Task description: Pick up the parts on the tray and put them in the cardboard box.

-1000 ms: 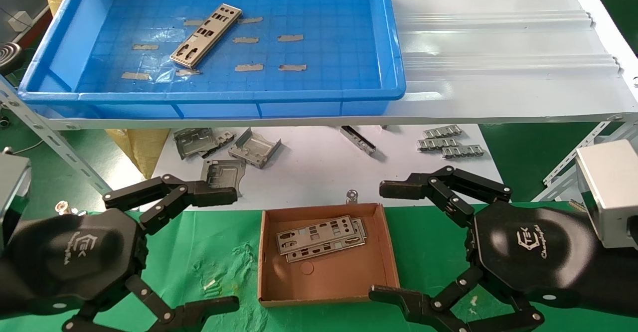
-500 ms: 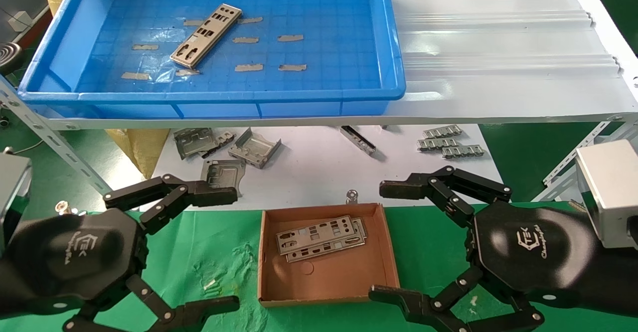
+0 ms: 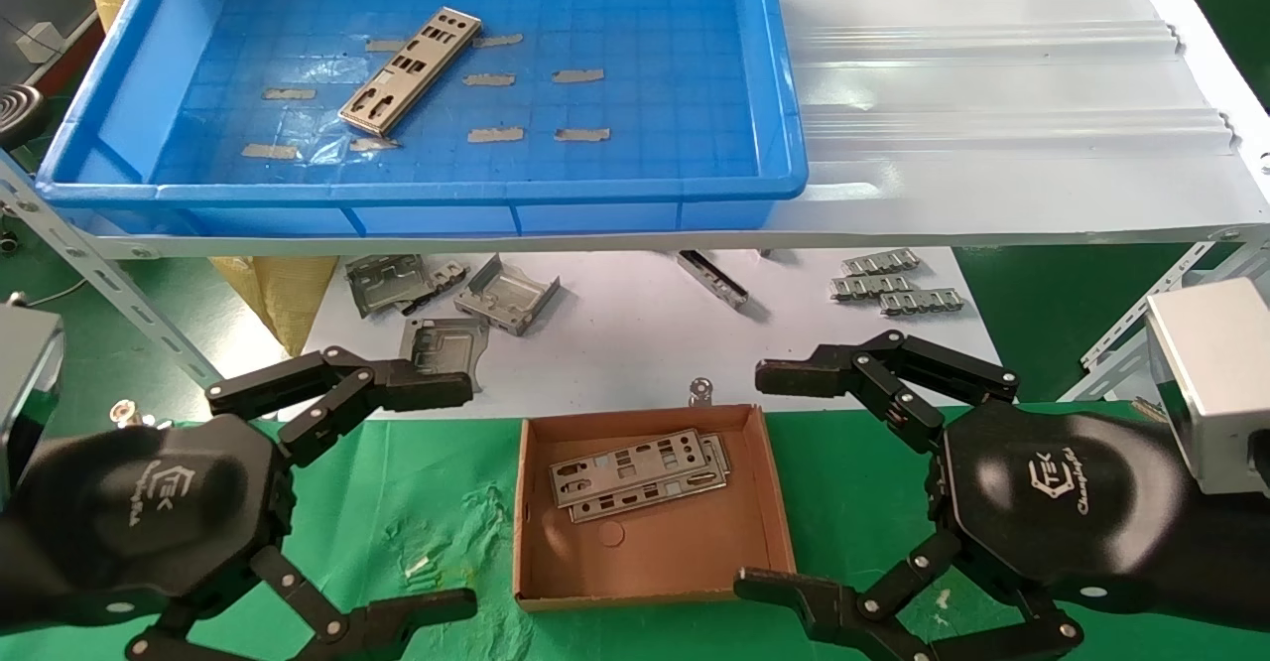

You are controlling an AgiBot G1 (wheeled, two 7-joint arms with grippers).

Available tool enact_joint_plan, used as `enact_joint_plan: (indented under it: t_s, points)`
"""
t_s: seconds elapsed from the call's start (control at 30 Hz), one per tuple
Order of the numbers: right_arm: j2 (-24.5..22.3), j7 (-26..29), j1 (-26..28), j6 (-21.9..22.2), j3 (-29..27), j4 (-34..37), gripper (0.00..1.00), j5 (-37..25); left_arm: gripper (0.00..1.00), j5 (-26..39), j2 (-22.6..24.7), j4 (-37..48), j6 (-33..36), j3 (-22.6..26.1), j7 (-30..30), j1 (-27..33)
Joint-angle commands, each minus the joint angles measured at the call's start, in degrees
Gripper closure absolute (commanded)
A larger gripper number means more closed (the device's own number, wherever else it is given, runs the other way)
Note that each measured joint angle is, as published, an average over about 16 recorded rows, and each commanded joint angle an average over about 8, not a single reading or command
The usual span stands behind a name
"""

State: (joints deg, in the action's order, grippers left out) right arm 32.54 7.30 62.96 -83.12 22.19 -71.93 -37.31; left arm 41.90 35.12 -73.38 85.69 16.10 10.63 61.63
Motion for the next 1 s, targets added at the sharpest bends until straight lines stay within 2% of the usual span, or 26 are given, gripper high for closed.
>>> enact_joint_plan:
  t_s: [0.03,1.0]
  points:
    - [0.0,0.0,0.0,0.0,0.0,0.0,0.00,0.0,0.00,0.0,0.0,0.0,0.0,0.0,0.0,0.0]
    - [0.0,0.0,0.0,0.0,0.0,0.0,0.00,0.0,0.00,0.0,0.0,0.0,0.0,0.0,0.0,0.0]
